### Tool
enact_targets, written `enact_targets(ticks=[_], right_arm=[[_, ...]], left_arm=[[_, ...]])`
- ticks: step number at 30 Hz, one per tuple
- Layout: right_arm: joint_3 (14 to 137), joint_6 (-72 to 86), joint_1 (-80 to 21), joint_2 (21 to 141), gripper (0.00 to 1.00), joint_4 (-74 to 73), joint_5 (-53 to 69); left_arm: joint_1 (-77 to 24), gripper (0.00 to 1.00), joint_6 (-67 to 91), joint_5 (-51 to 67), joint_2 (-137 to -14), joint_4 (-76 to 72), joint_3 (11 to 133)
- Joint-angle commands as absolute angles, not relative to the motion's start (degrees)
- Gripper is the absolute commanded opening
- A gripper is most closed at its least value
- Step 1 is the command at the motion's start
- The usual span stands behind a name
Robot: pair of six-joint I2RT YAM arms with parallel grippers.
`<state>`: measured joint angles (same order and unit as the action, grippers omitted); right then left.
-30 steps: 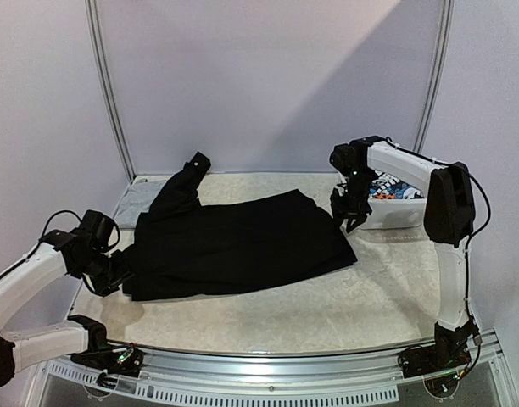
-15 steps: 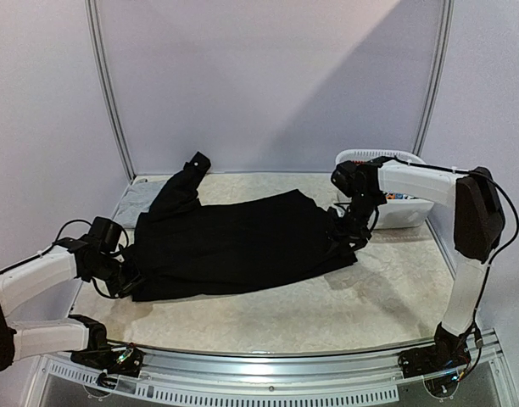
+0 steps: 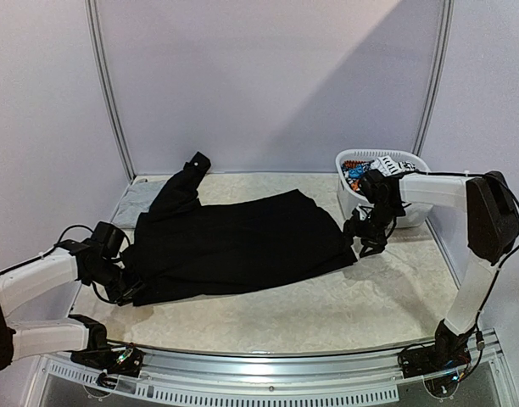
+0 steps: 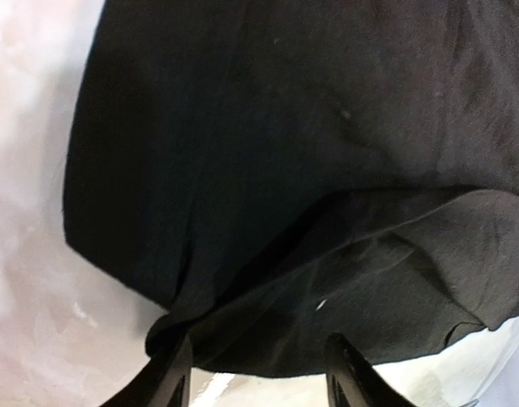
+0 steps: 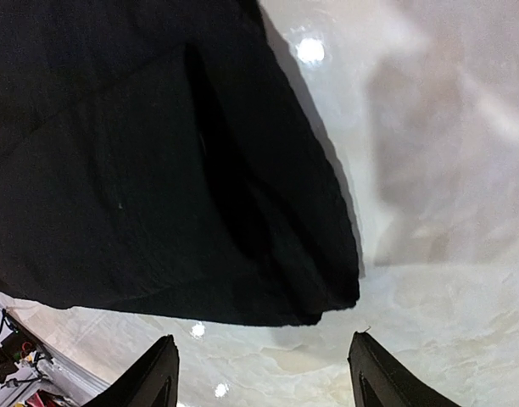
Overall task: Fold and stack the mixed laundry pile
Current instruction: Move the 1/3-folded shirt to the center of the board.
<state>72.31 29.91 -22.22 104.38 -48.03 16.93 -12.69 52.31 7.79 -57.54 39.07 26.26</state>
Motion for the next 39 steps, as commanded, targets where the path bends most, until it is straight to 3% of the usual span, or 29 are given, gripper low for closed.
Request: enact_targets(ticks=[1, 10, 16, 18, 21, 26, 27, 39], right_arm=[[71.07, 27.70, -21.59, 107.00, 0.68, -44.21, 16.38], [69.78, 26.26, -20.78, 110.12, 0.63, -43.34, 16.33], [68.45, 25.37, -20.83, 111.00, 0.61, -43.19, 15.86], [67.72, 25.12, -20.80, 110.76, 0.57, -42.43, 15.96], [67.03, 24.97, -20.81, 111.02, 0.45, -40.88, 17.29], [68.22, 24.75, -20.74, 112.20, 0.01, -41.79, 18.15], [68.14, 24.74, -20.81, 111.88, 0.00, -42.25, 18.20], [59.82, 27.10, -20.78, 100.49, 0.00, -53.86, 16.01]], left_arm=[[-14.27, 0.56, 54.98, 6.21, -55.98, 42.60, 26.02], [-14.32, 0.55, 55.95, 7.59, -55.99, 39.60, 23.50], [-14.27, 0.43, 55.85, 7.23, -57.02, 36.29, 21.99], [-14.23, 0.35, 55.90, 6.78, -56.97, 34.96, 21.69], [-14.10, 0.24, 55.71, 6.15, -56.86, 33.60, 21.79], [-13.83, 0.05, 53.51, 5.53, -57.53, 33.57, 23.05], [-13.81, 0.00, 52.93, 5.02, -57.71, 34.40, 23.63], [-12.03, 0.00, 57.81, -1.94, -51.84, 47.42, 27.89]])
